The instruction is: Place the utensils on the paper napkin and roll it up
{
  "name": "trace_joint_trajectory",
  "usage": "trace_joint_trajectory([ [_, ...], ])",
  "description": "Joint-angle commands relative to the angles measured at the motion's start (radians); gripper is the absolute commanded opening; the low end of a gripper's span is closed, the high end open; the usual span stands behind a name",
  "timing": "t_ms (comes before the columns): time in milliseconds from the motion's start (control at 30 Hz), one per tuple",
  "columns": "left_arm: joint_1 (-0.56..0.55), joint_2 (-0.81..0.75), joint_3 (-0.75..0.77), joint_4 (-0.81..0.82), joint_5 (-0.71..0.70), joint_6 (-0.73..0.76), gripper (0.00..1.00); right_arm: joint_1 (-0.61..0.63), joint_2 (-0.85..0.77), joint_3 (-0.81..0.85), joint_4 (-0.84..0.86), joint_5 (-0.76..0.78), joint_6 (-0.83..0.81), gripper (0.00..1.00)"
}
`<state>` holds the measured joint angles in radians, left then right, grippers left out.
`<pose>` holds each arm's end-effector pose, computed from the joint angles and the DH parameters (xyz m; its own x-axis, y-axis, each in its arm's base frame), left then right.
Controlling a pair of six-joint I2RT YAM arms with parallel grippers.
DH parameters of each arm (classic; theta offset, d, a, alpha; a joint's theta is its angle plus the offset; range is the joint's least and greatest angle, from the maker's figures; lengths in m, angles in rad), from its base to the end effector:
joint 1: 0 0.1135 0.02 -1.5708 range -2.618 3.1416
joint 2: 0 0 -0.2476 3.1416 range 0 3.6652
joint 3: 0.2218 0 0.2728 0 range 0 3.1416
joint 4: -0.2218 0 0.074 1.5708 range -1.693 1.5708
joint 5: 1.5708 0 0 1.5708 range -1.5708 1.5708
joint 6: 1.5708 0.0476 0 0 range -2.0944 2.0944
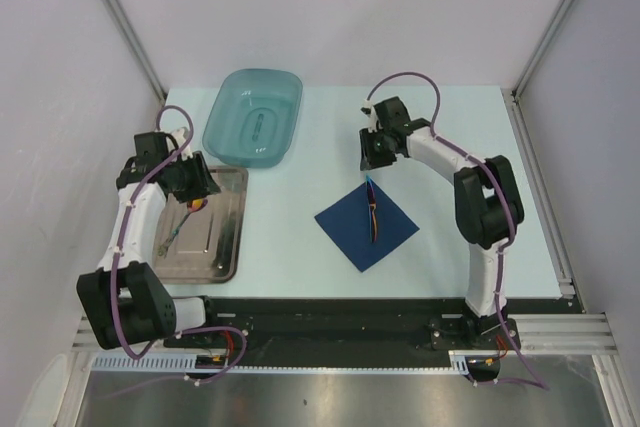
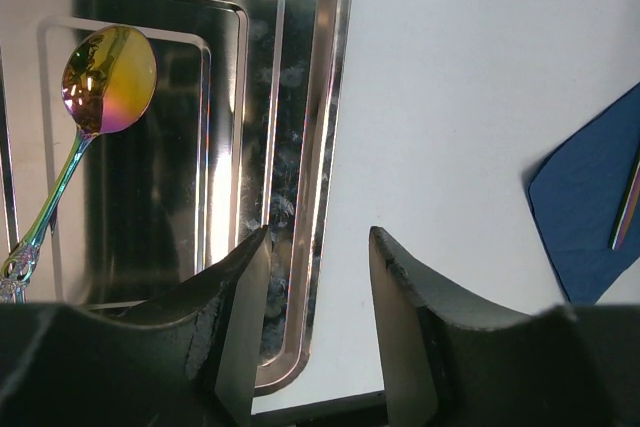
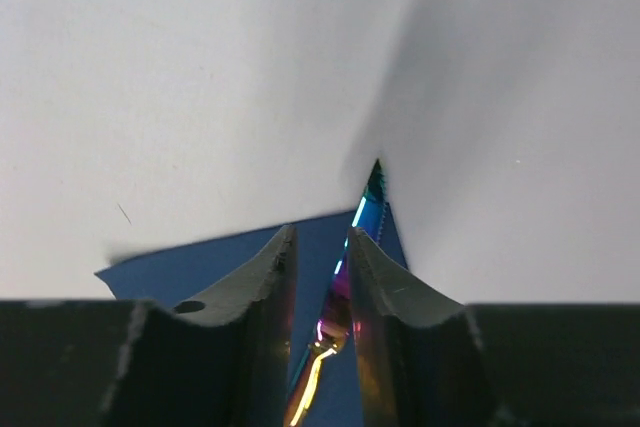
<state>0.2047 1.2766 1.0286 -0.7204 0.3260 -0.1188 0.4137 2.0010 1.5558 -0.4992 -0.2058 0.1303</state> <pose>0.2855 0.0437 0.2452 -0.7993 -0.2806 -0.5314 -0.1104 0.9378 -0.3292 0.4173 0.1938 0.1804 -0.8009 -0.2127 -0.5598 -0.4025 0.8833 0.2403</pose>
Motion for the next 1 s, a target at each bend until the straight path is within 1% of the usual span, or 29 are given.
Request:
trace_joint_trajectory([
  [0,0.009,0.007,0.033,0.015,0.019,0.018,0.49,0.048,0.048,0.075,0.018,0.08,0.101,0.3],
  [133,0.009,0.024,0.033,0.019,0.016,0.016,0.49,0.085,0.076,0.09,0.013,0.161,0.106,0.28],
  [200,0.009,0.033,0.037,0.022,0.018,0.015,0.49,0.103,0.096,0.102,0.01,0.177,0.101,0.26],
  [367,0.012,0.05,0.059,0.019,0.024,0.01,0.49,0.116,0.139,0.138,-0.002,0.23,0.095,0.26],
  [667,0.01,0.076,0.085,0.019,0.047,-0.015,0.5,0.116,0.168,0.13,-0.006,0.267,0.084,0.27],
  [967,0.01,0.093,0.11,0.006,0.056,-0.013,0.5,0.111,0.193,0.122,-0.006,0.267,0.084,0.28],
])
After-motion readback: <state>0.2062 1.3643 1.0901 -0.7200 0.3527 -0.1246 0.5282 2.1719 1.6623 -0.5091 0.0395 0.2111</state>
